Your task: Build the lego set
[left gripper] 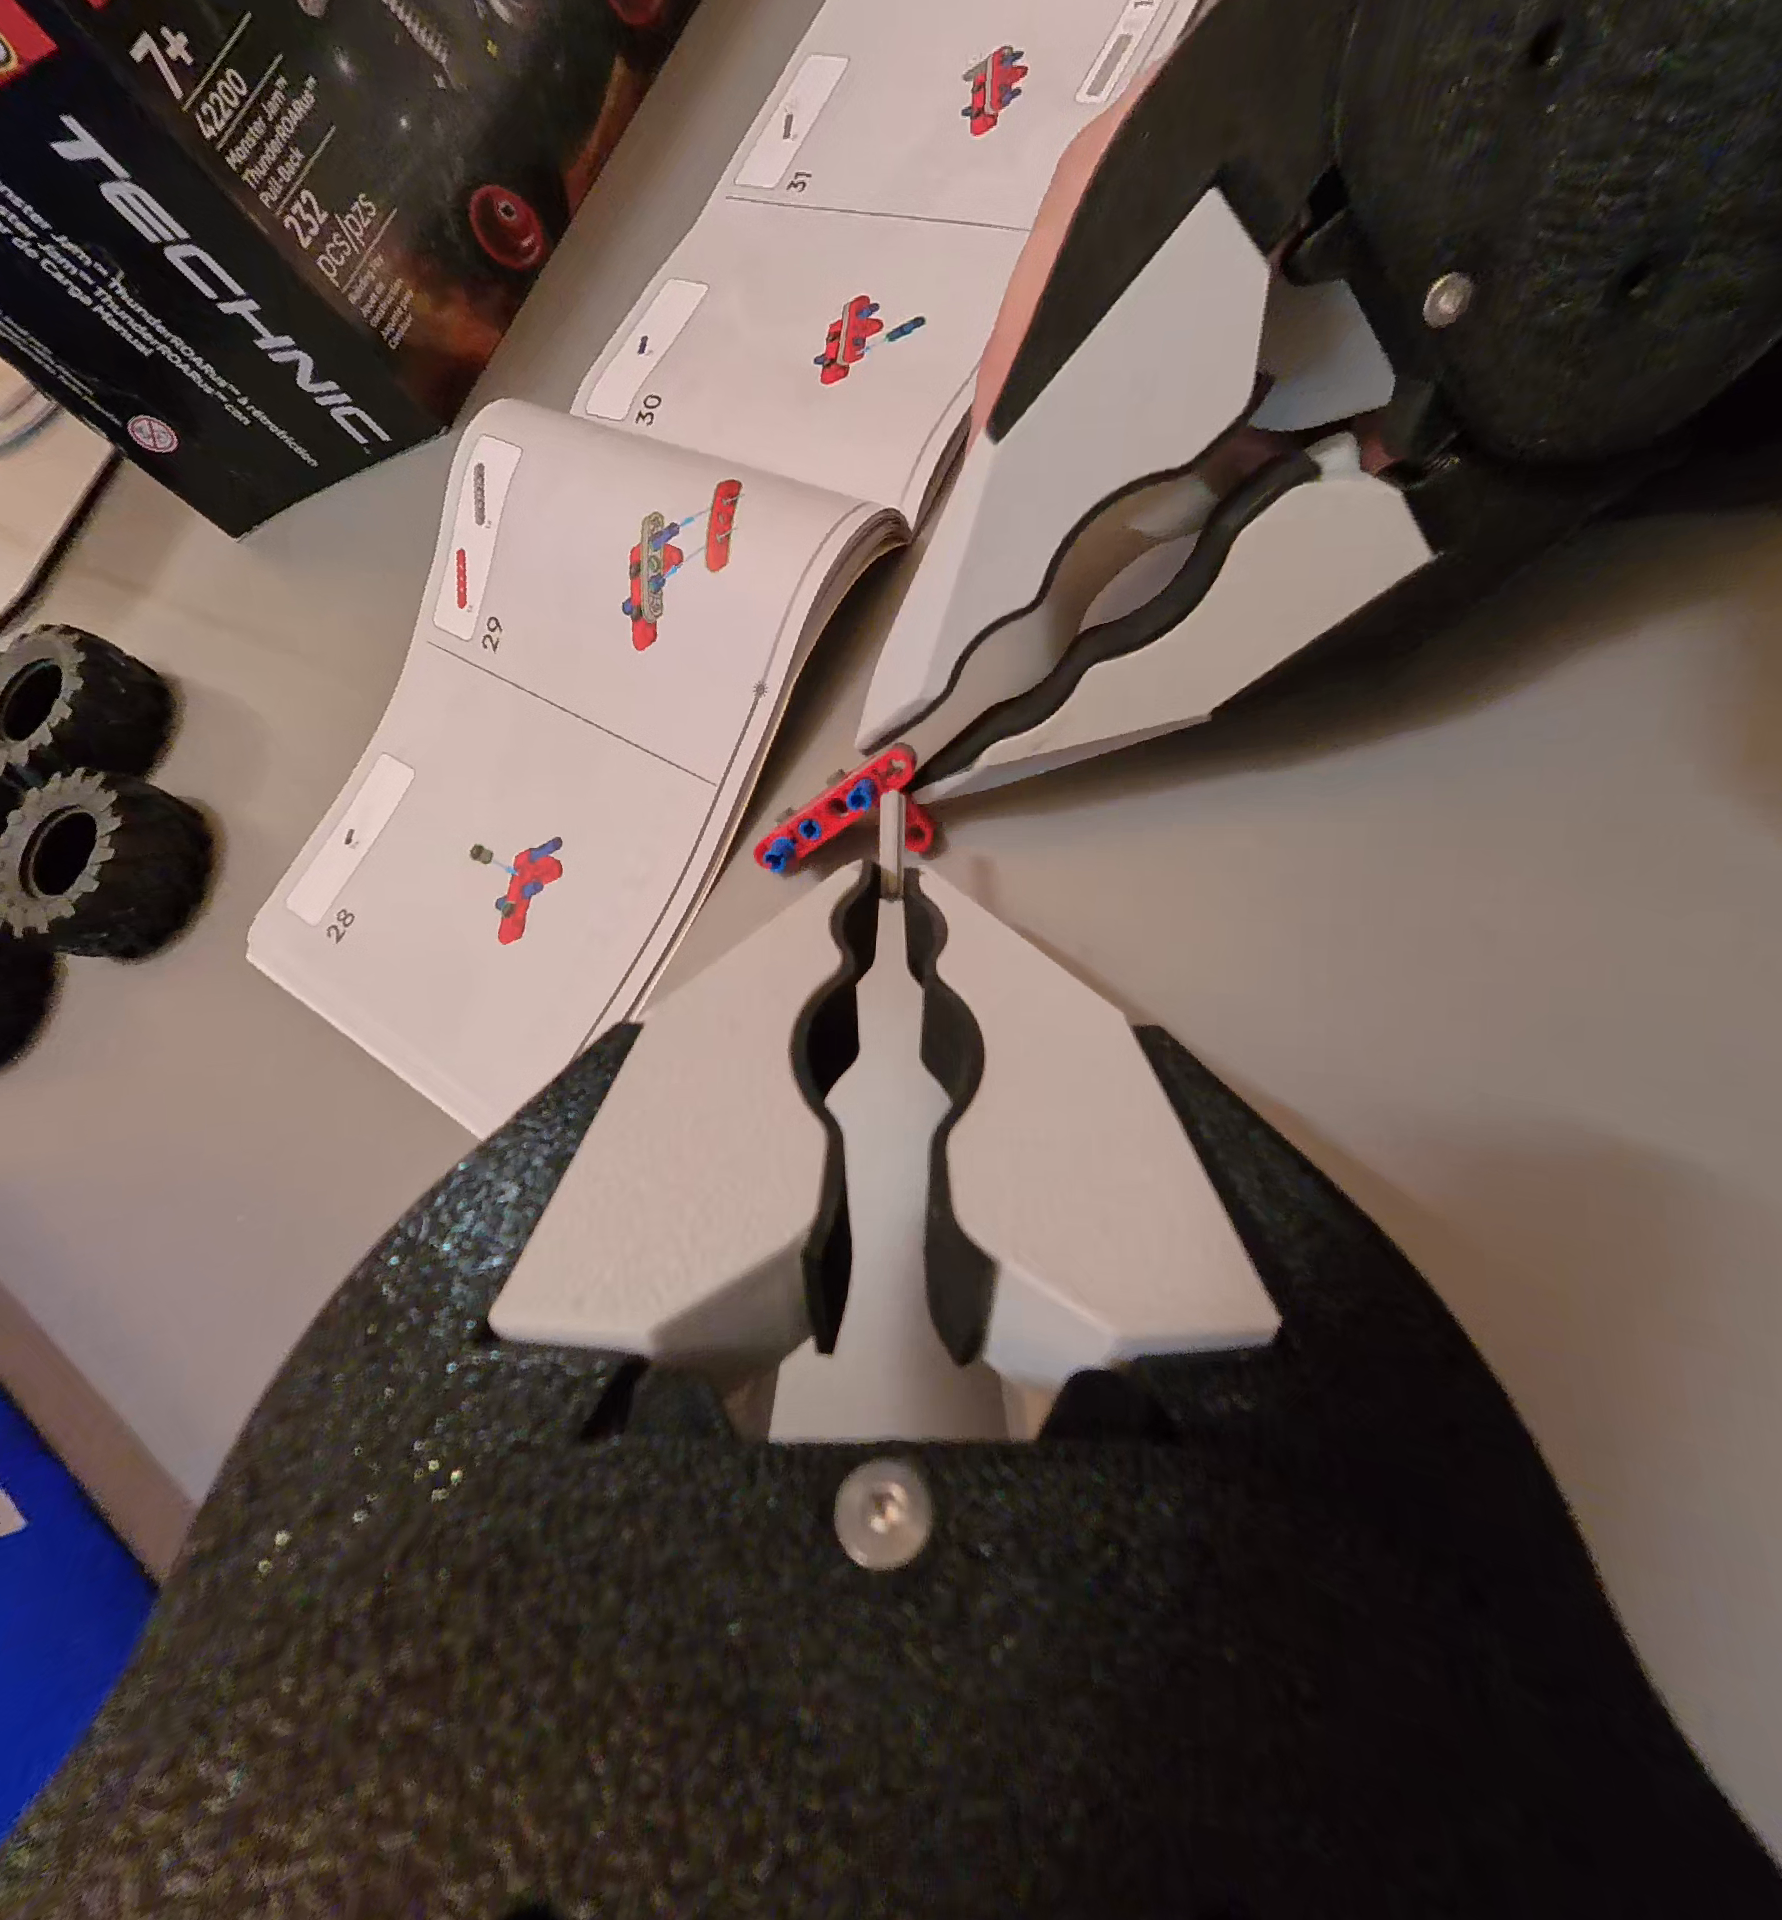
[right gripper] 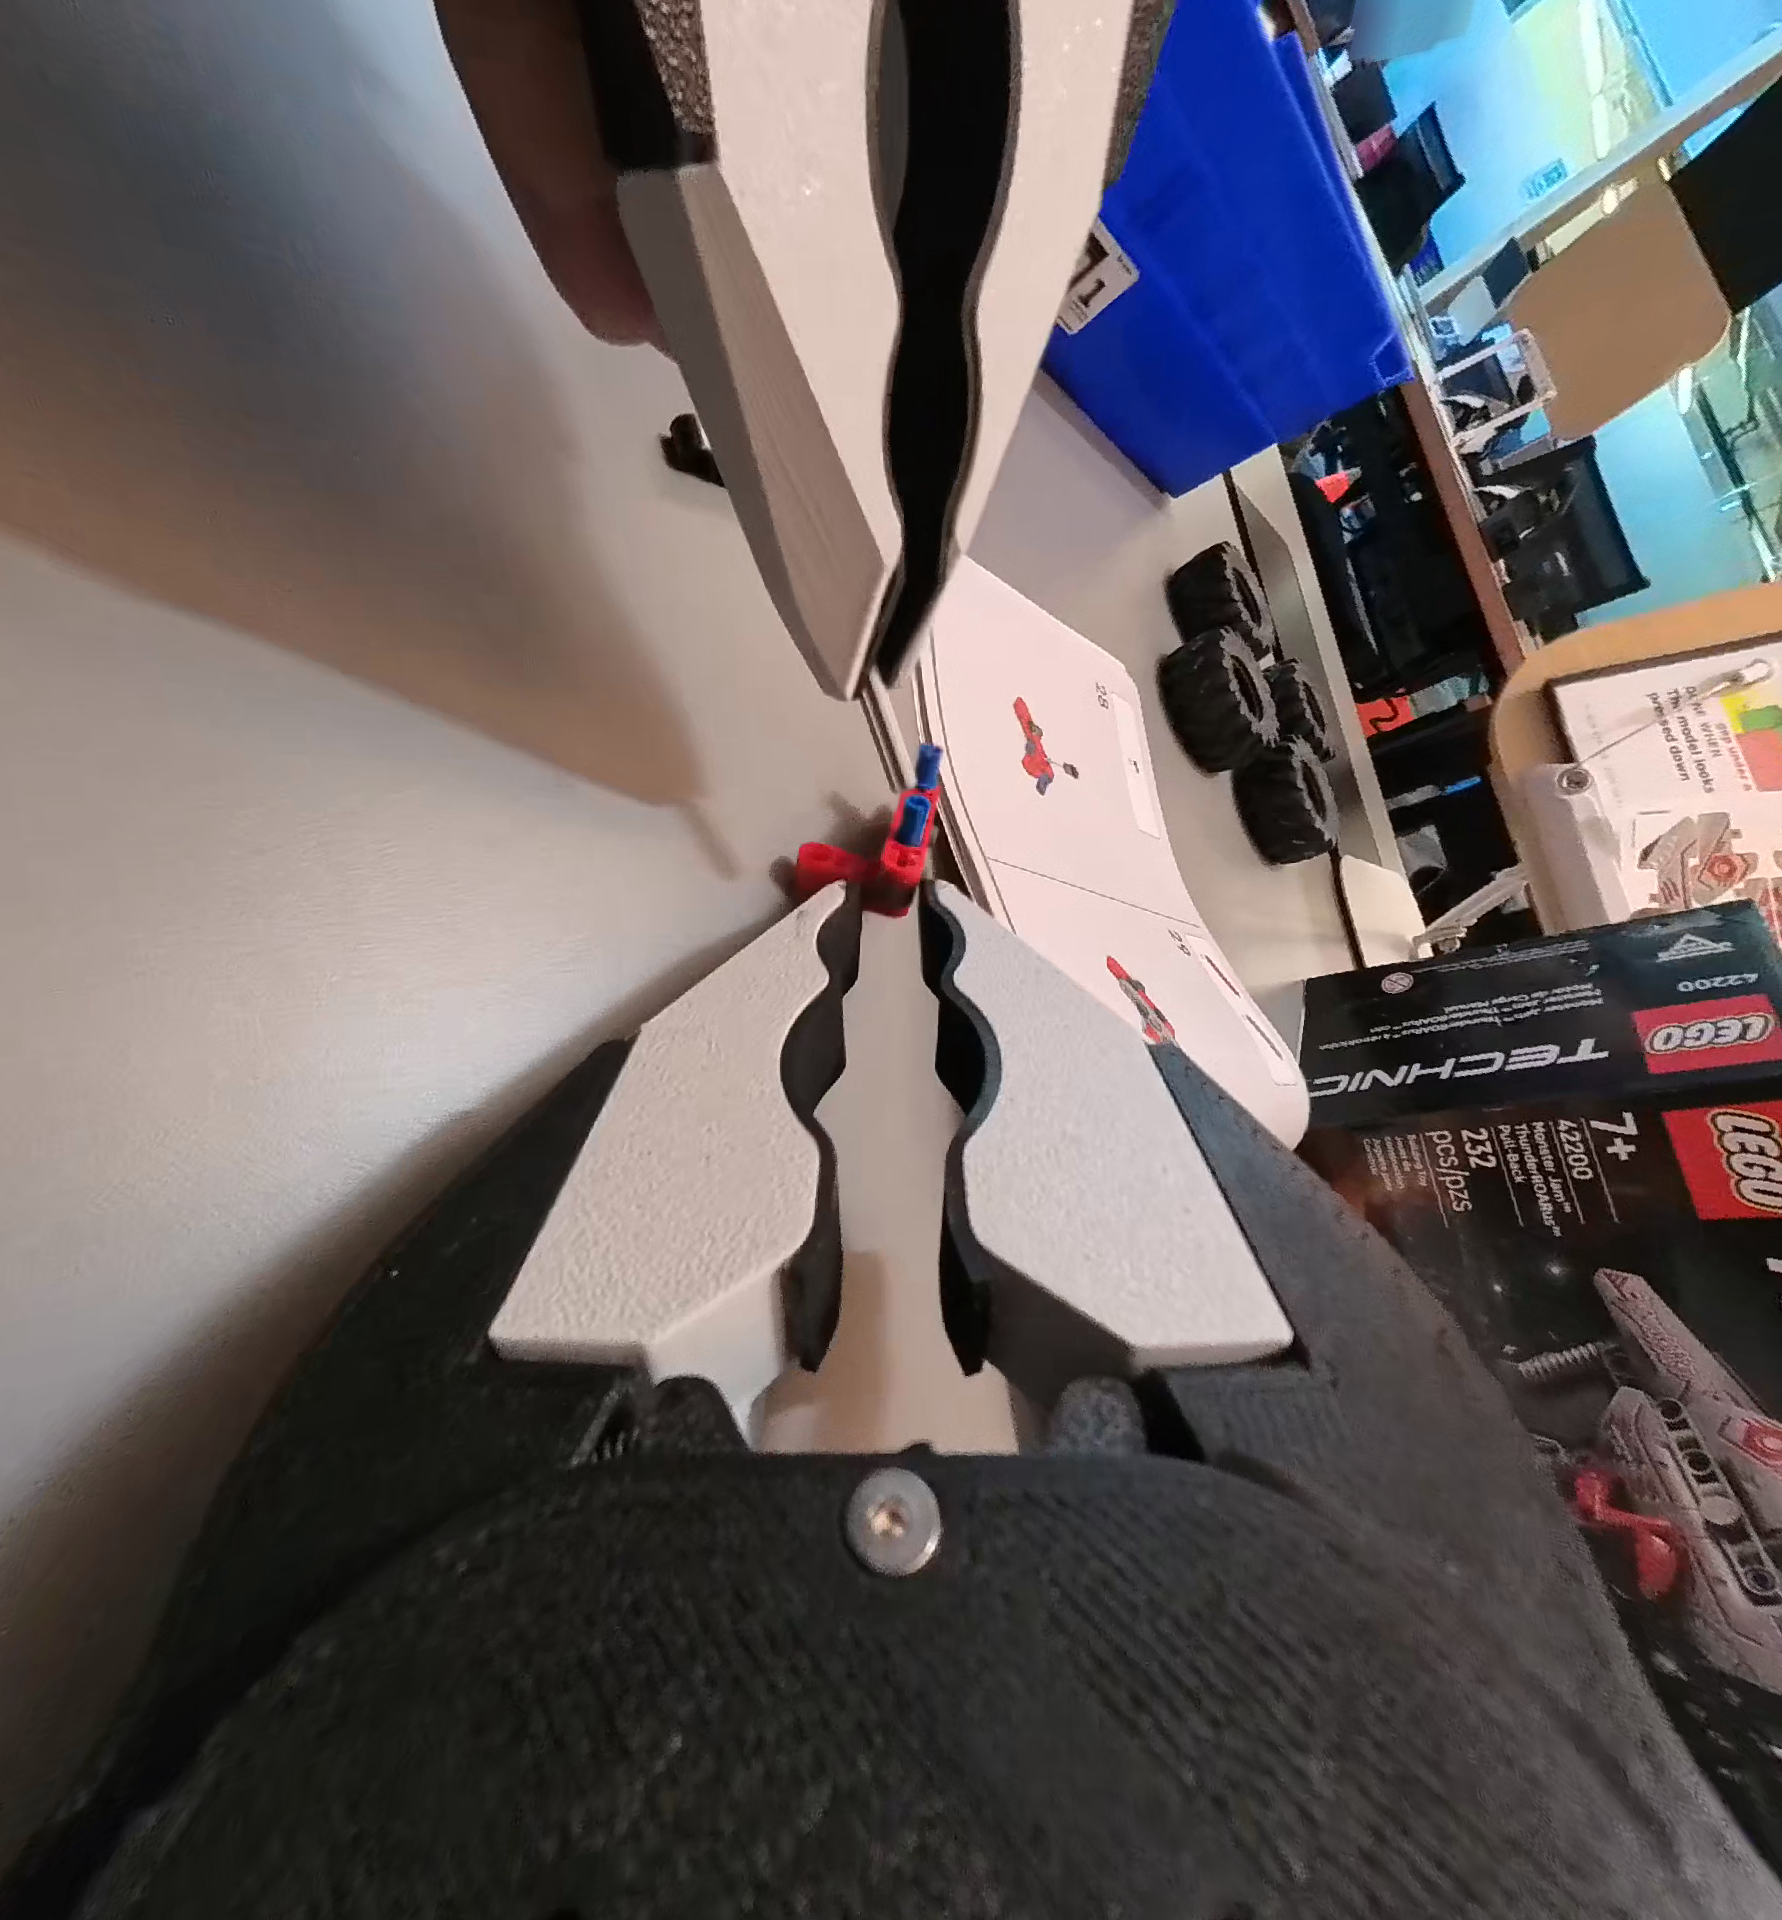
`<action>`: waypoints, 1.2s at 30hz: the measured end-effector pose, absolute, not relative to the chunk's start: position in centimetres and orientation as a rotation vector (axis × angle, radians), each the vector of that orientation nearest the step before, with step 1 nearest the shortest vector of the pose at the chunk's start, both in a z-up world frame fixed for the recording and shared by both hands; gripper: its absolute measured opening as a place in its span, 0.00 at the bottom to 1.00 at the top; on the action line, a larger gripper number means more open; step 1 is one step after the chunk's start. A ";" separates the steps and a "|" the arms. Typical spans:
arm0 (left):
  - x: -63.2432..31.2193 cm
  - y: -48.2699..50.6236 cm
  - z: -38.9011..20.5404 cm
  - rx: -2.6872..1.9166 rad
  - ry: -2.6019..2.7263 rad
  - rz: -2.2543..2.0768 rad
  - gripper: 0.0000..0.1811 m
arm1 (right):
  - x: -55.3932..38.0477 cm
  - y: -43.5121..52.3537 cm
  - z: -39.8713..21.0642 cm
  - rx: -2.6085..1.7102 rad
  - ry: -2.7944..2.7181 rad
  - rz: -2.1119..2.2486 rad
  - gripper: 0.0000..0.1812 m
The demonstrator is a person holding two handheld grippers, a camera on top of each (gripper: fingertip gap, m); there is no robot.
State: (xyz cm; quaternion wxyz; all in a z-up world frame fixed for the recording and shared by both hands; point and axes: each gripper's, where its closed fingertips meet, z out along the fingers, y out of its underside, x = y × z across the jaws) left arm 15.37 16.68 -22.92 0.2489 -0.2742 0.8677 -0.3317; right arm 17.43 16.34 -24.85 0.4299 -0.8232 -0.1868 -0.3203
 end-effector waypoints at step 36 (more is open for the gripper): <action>18.0 18.8 -24.9 -0.423 2.171 -0.592 0.01 | 17.4 17.7 -24.8 -1.998 -0.842 -1.365 0.02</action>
